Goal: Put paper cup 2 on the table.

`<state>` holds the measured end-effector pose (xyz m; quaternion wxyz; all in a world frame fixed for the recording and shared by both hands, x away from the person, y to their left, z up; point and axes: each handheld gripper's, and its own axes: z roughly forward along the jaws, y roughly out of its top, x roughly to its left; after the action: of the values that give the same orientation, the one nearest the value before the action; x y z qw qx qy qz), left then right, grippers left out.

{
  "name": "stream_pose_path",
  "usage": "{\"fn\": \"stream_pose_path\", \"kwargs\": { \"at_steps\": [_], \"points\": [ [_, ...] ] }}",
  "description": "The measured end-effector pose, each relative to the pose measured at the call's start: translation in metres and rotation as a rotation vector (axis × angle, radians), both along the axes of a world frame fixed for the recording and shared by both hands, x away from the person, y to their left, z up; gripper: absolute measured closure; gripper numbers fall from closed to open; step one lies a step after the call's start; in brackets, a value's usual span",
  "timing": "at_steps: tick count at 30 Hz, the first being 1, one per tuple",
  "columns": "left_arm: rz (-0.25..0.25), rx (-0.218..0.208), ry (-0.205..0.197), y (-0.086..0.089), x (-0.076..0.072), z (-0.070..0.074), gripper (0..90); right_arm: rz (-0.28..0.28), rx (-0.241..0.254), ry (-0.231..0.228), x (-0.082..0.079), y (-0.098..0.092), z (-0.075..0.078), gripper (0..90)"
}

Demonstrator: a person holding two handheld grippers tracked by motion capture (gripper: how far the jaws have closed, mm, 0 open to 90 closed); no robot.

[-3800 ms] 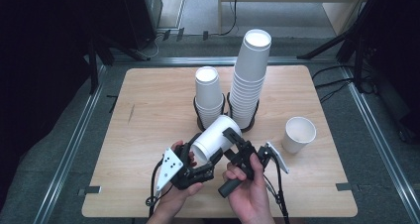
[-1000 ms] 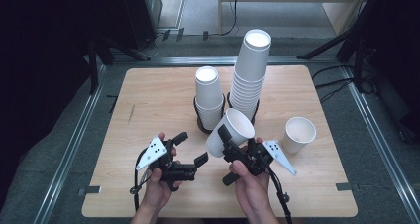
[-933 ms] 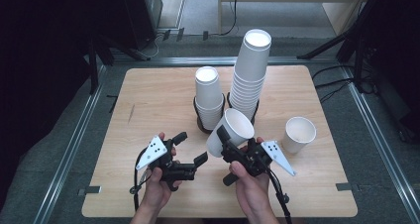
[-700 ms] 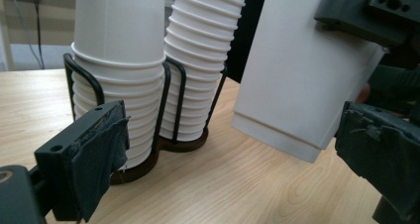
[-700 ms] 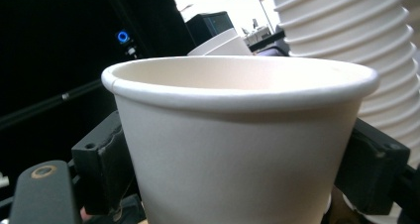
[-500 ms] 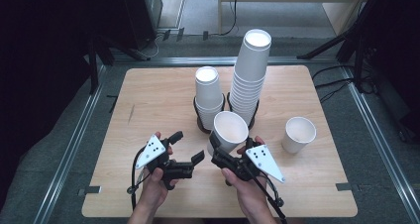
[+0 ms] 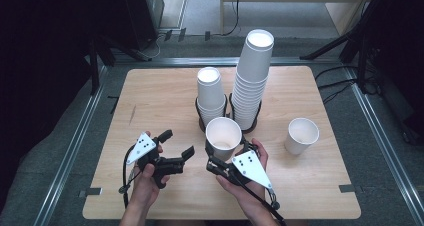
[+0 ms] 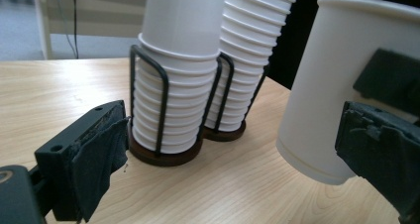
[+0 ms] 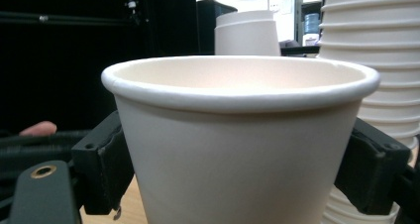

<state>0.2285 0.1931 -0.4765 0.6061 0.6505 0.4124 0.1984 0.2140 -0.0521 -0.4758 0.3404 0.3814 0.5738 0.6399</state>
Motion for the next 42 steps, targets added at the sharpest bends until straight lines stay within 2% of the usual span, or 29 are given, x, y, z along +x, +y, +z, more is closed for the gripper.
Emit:
{"fn": "stream_pose_path", "kwargs": {
  "at_steps": [5,8,11,16,26,30,42],
  "points": [
    [0.036,0.032,0.021,0.009,0.003,-0.002,0.5,-0.001,-0.065,0.000,0.003,0.005,-0.007,14.6],
    [0.051,0.035,0.030,0.014,0.005,-0.003,0.5,0.005,-0.085,0.010,0.006,0.007,-0.013,14.6],
    [0.071,0.053,0.038,0.017,0.006,-0.005,0.5,0.005,-0.116,-0.001,0.009,0.008,-0.018,14.5],
    [0.076,0.051,0.048,0.018,0.007,-0.006,0.5,0.011,-0.158,-0.001,0.013,0.013,-0.028,14.4],
    [0.088,0.067,0.061,0.017,0.009,-0.008,0.5,0.018,-0.203,0.026,0.023,0.014,-0.049,14.3],
    [0.103,0.077,0.064,0.017,0.009,-0.009,0.5,0.011,-0.210,0.051,0.027,0.012,-0.056,14.2],
    [0.109,0.077,0.068,0.016,0.010,-0.010,0.5,0.007,-0.230,0.085,0.035,0.010,-0.069,14.1]
  ]
}}
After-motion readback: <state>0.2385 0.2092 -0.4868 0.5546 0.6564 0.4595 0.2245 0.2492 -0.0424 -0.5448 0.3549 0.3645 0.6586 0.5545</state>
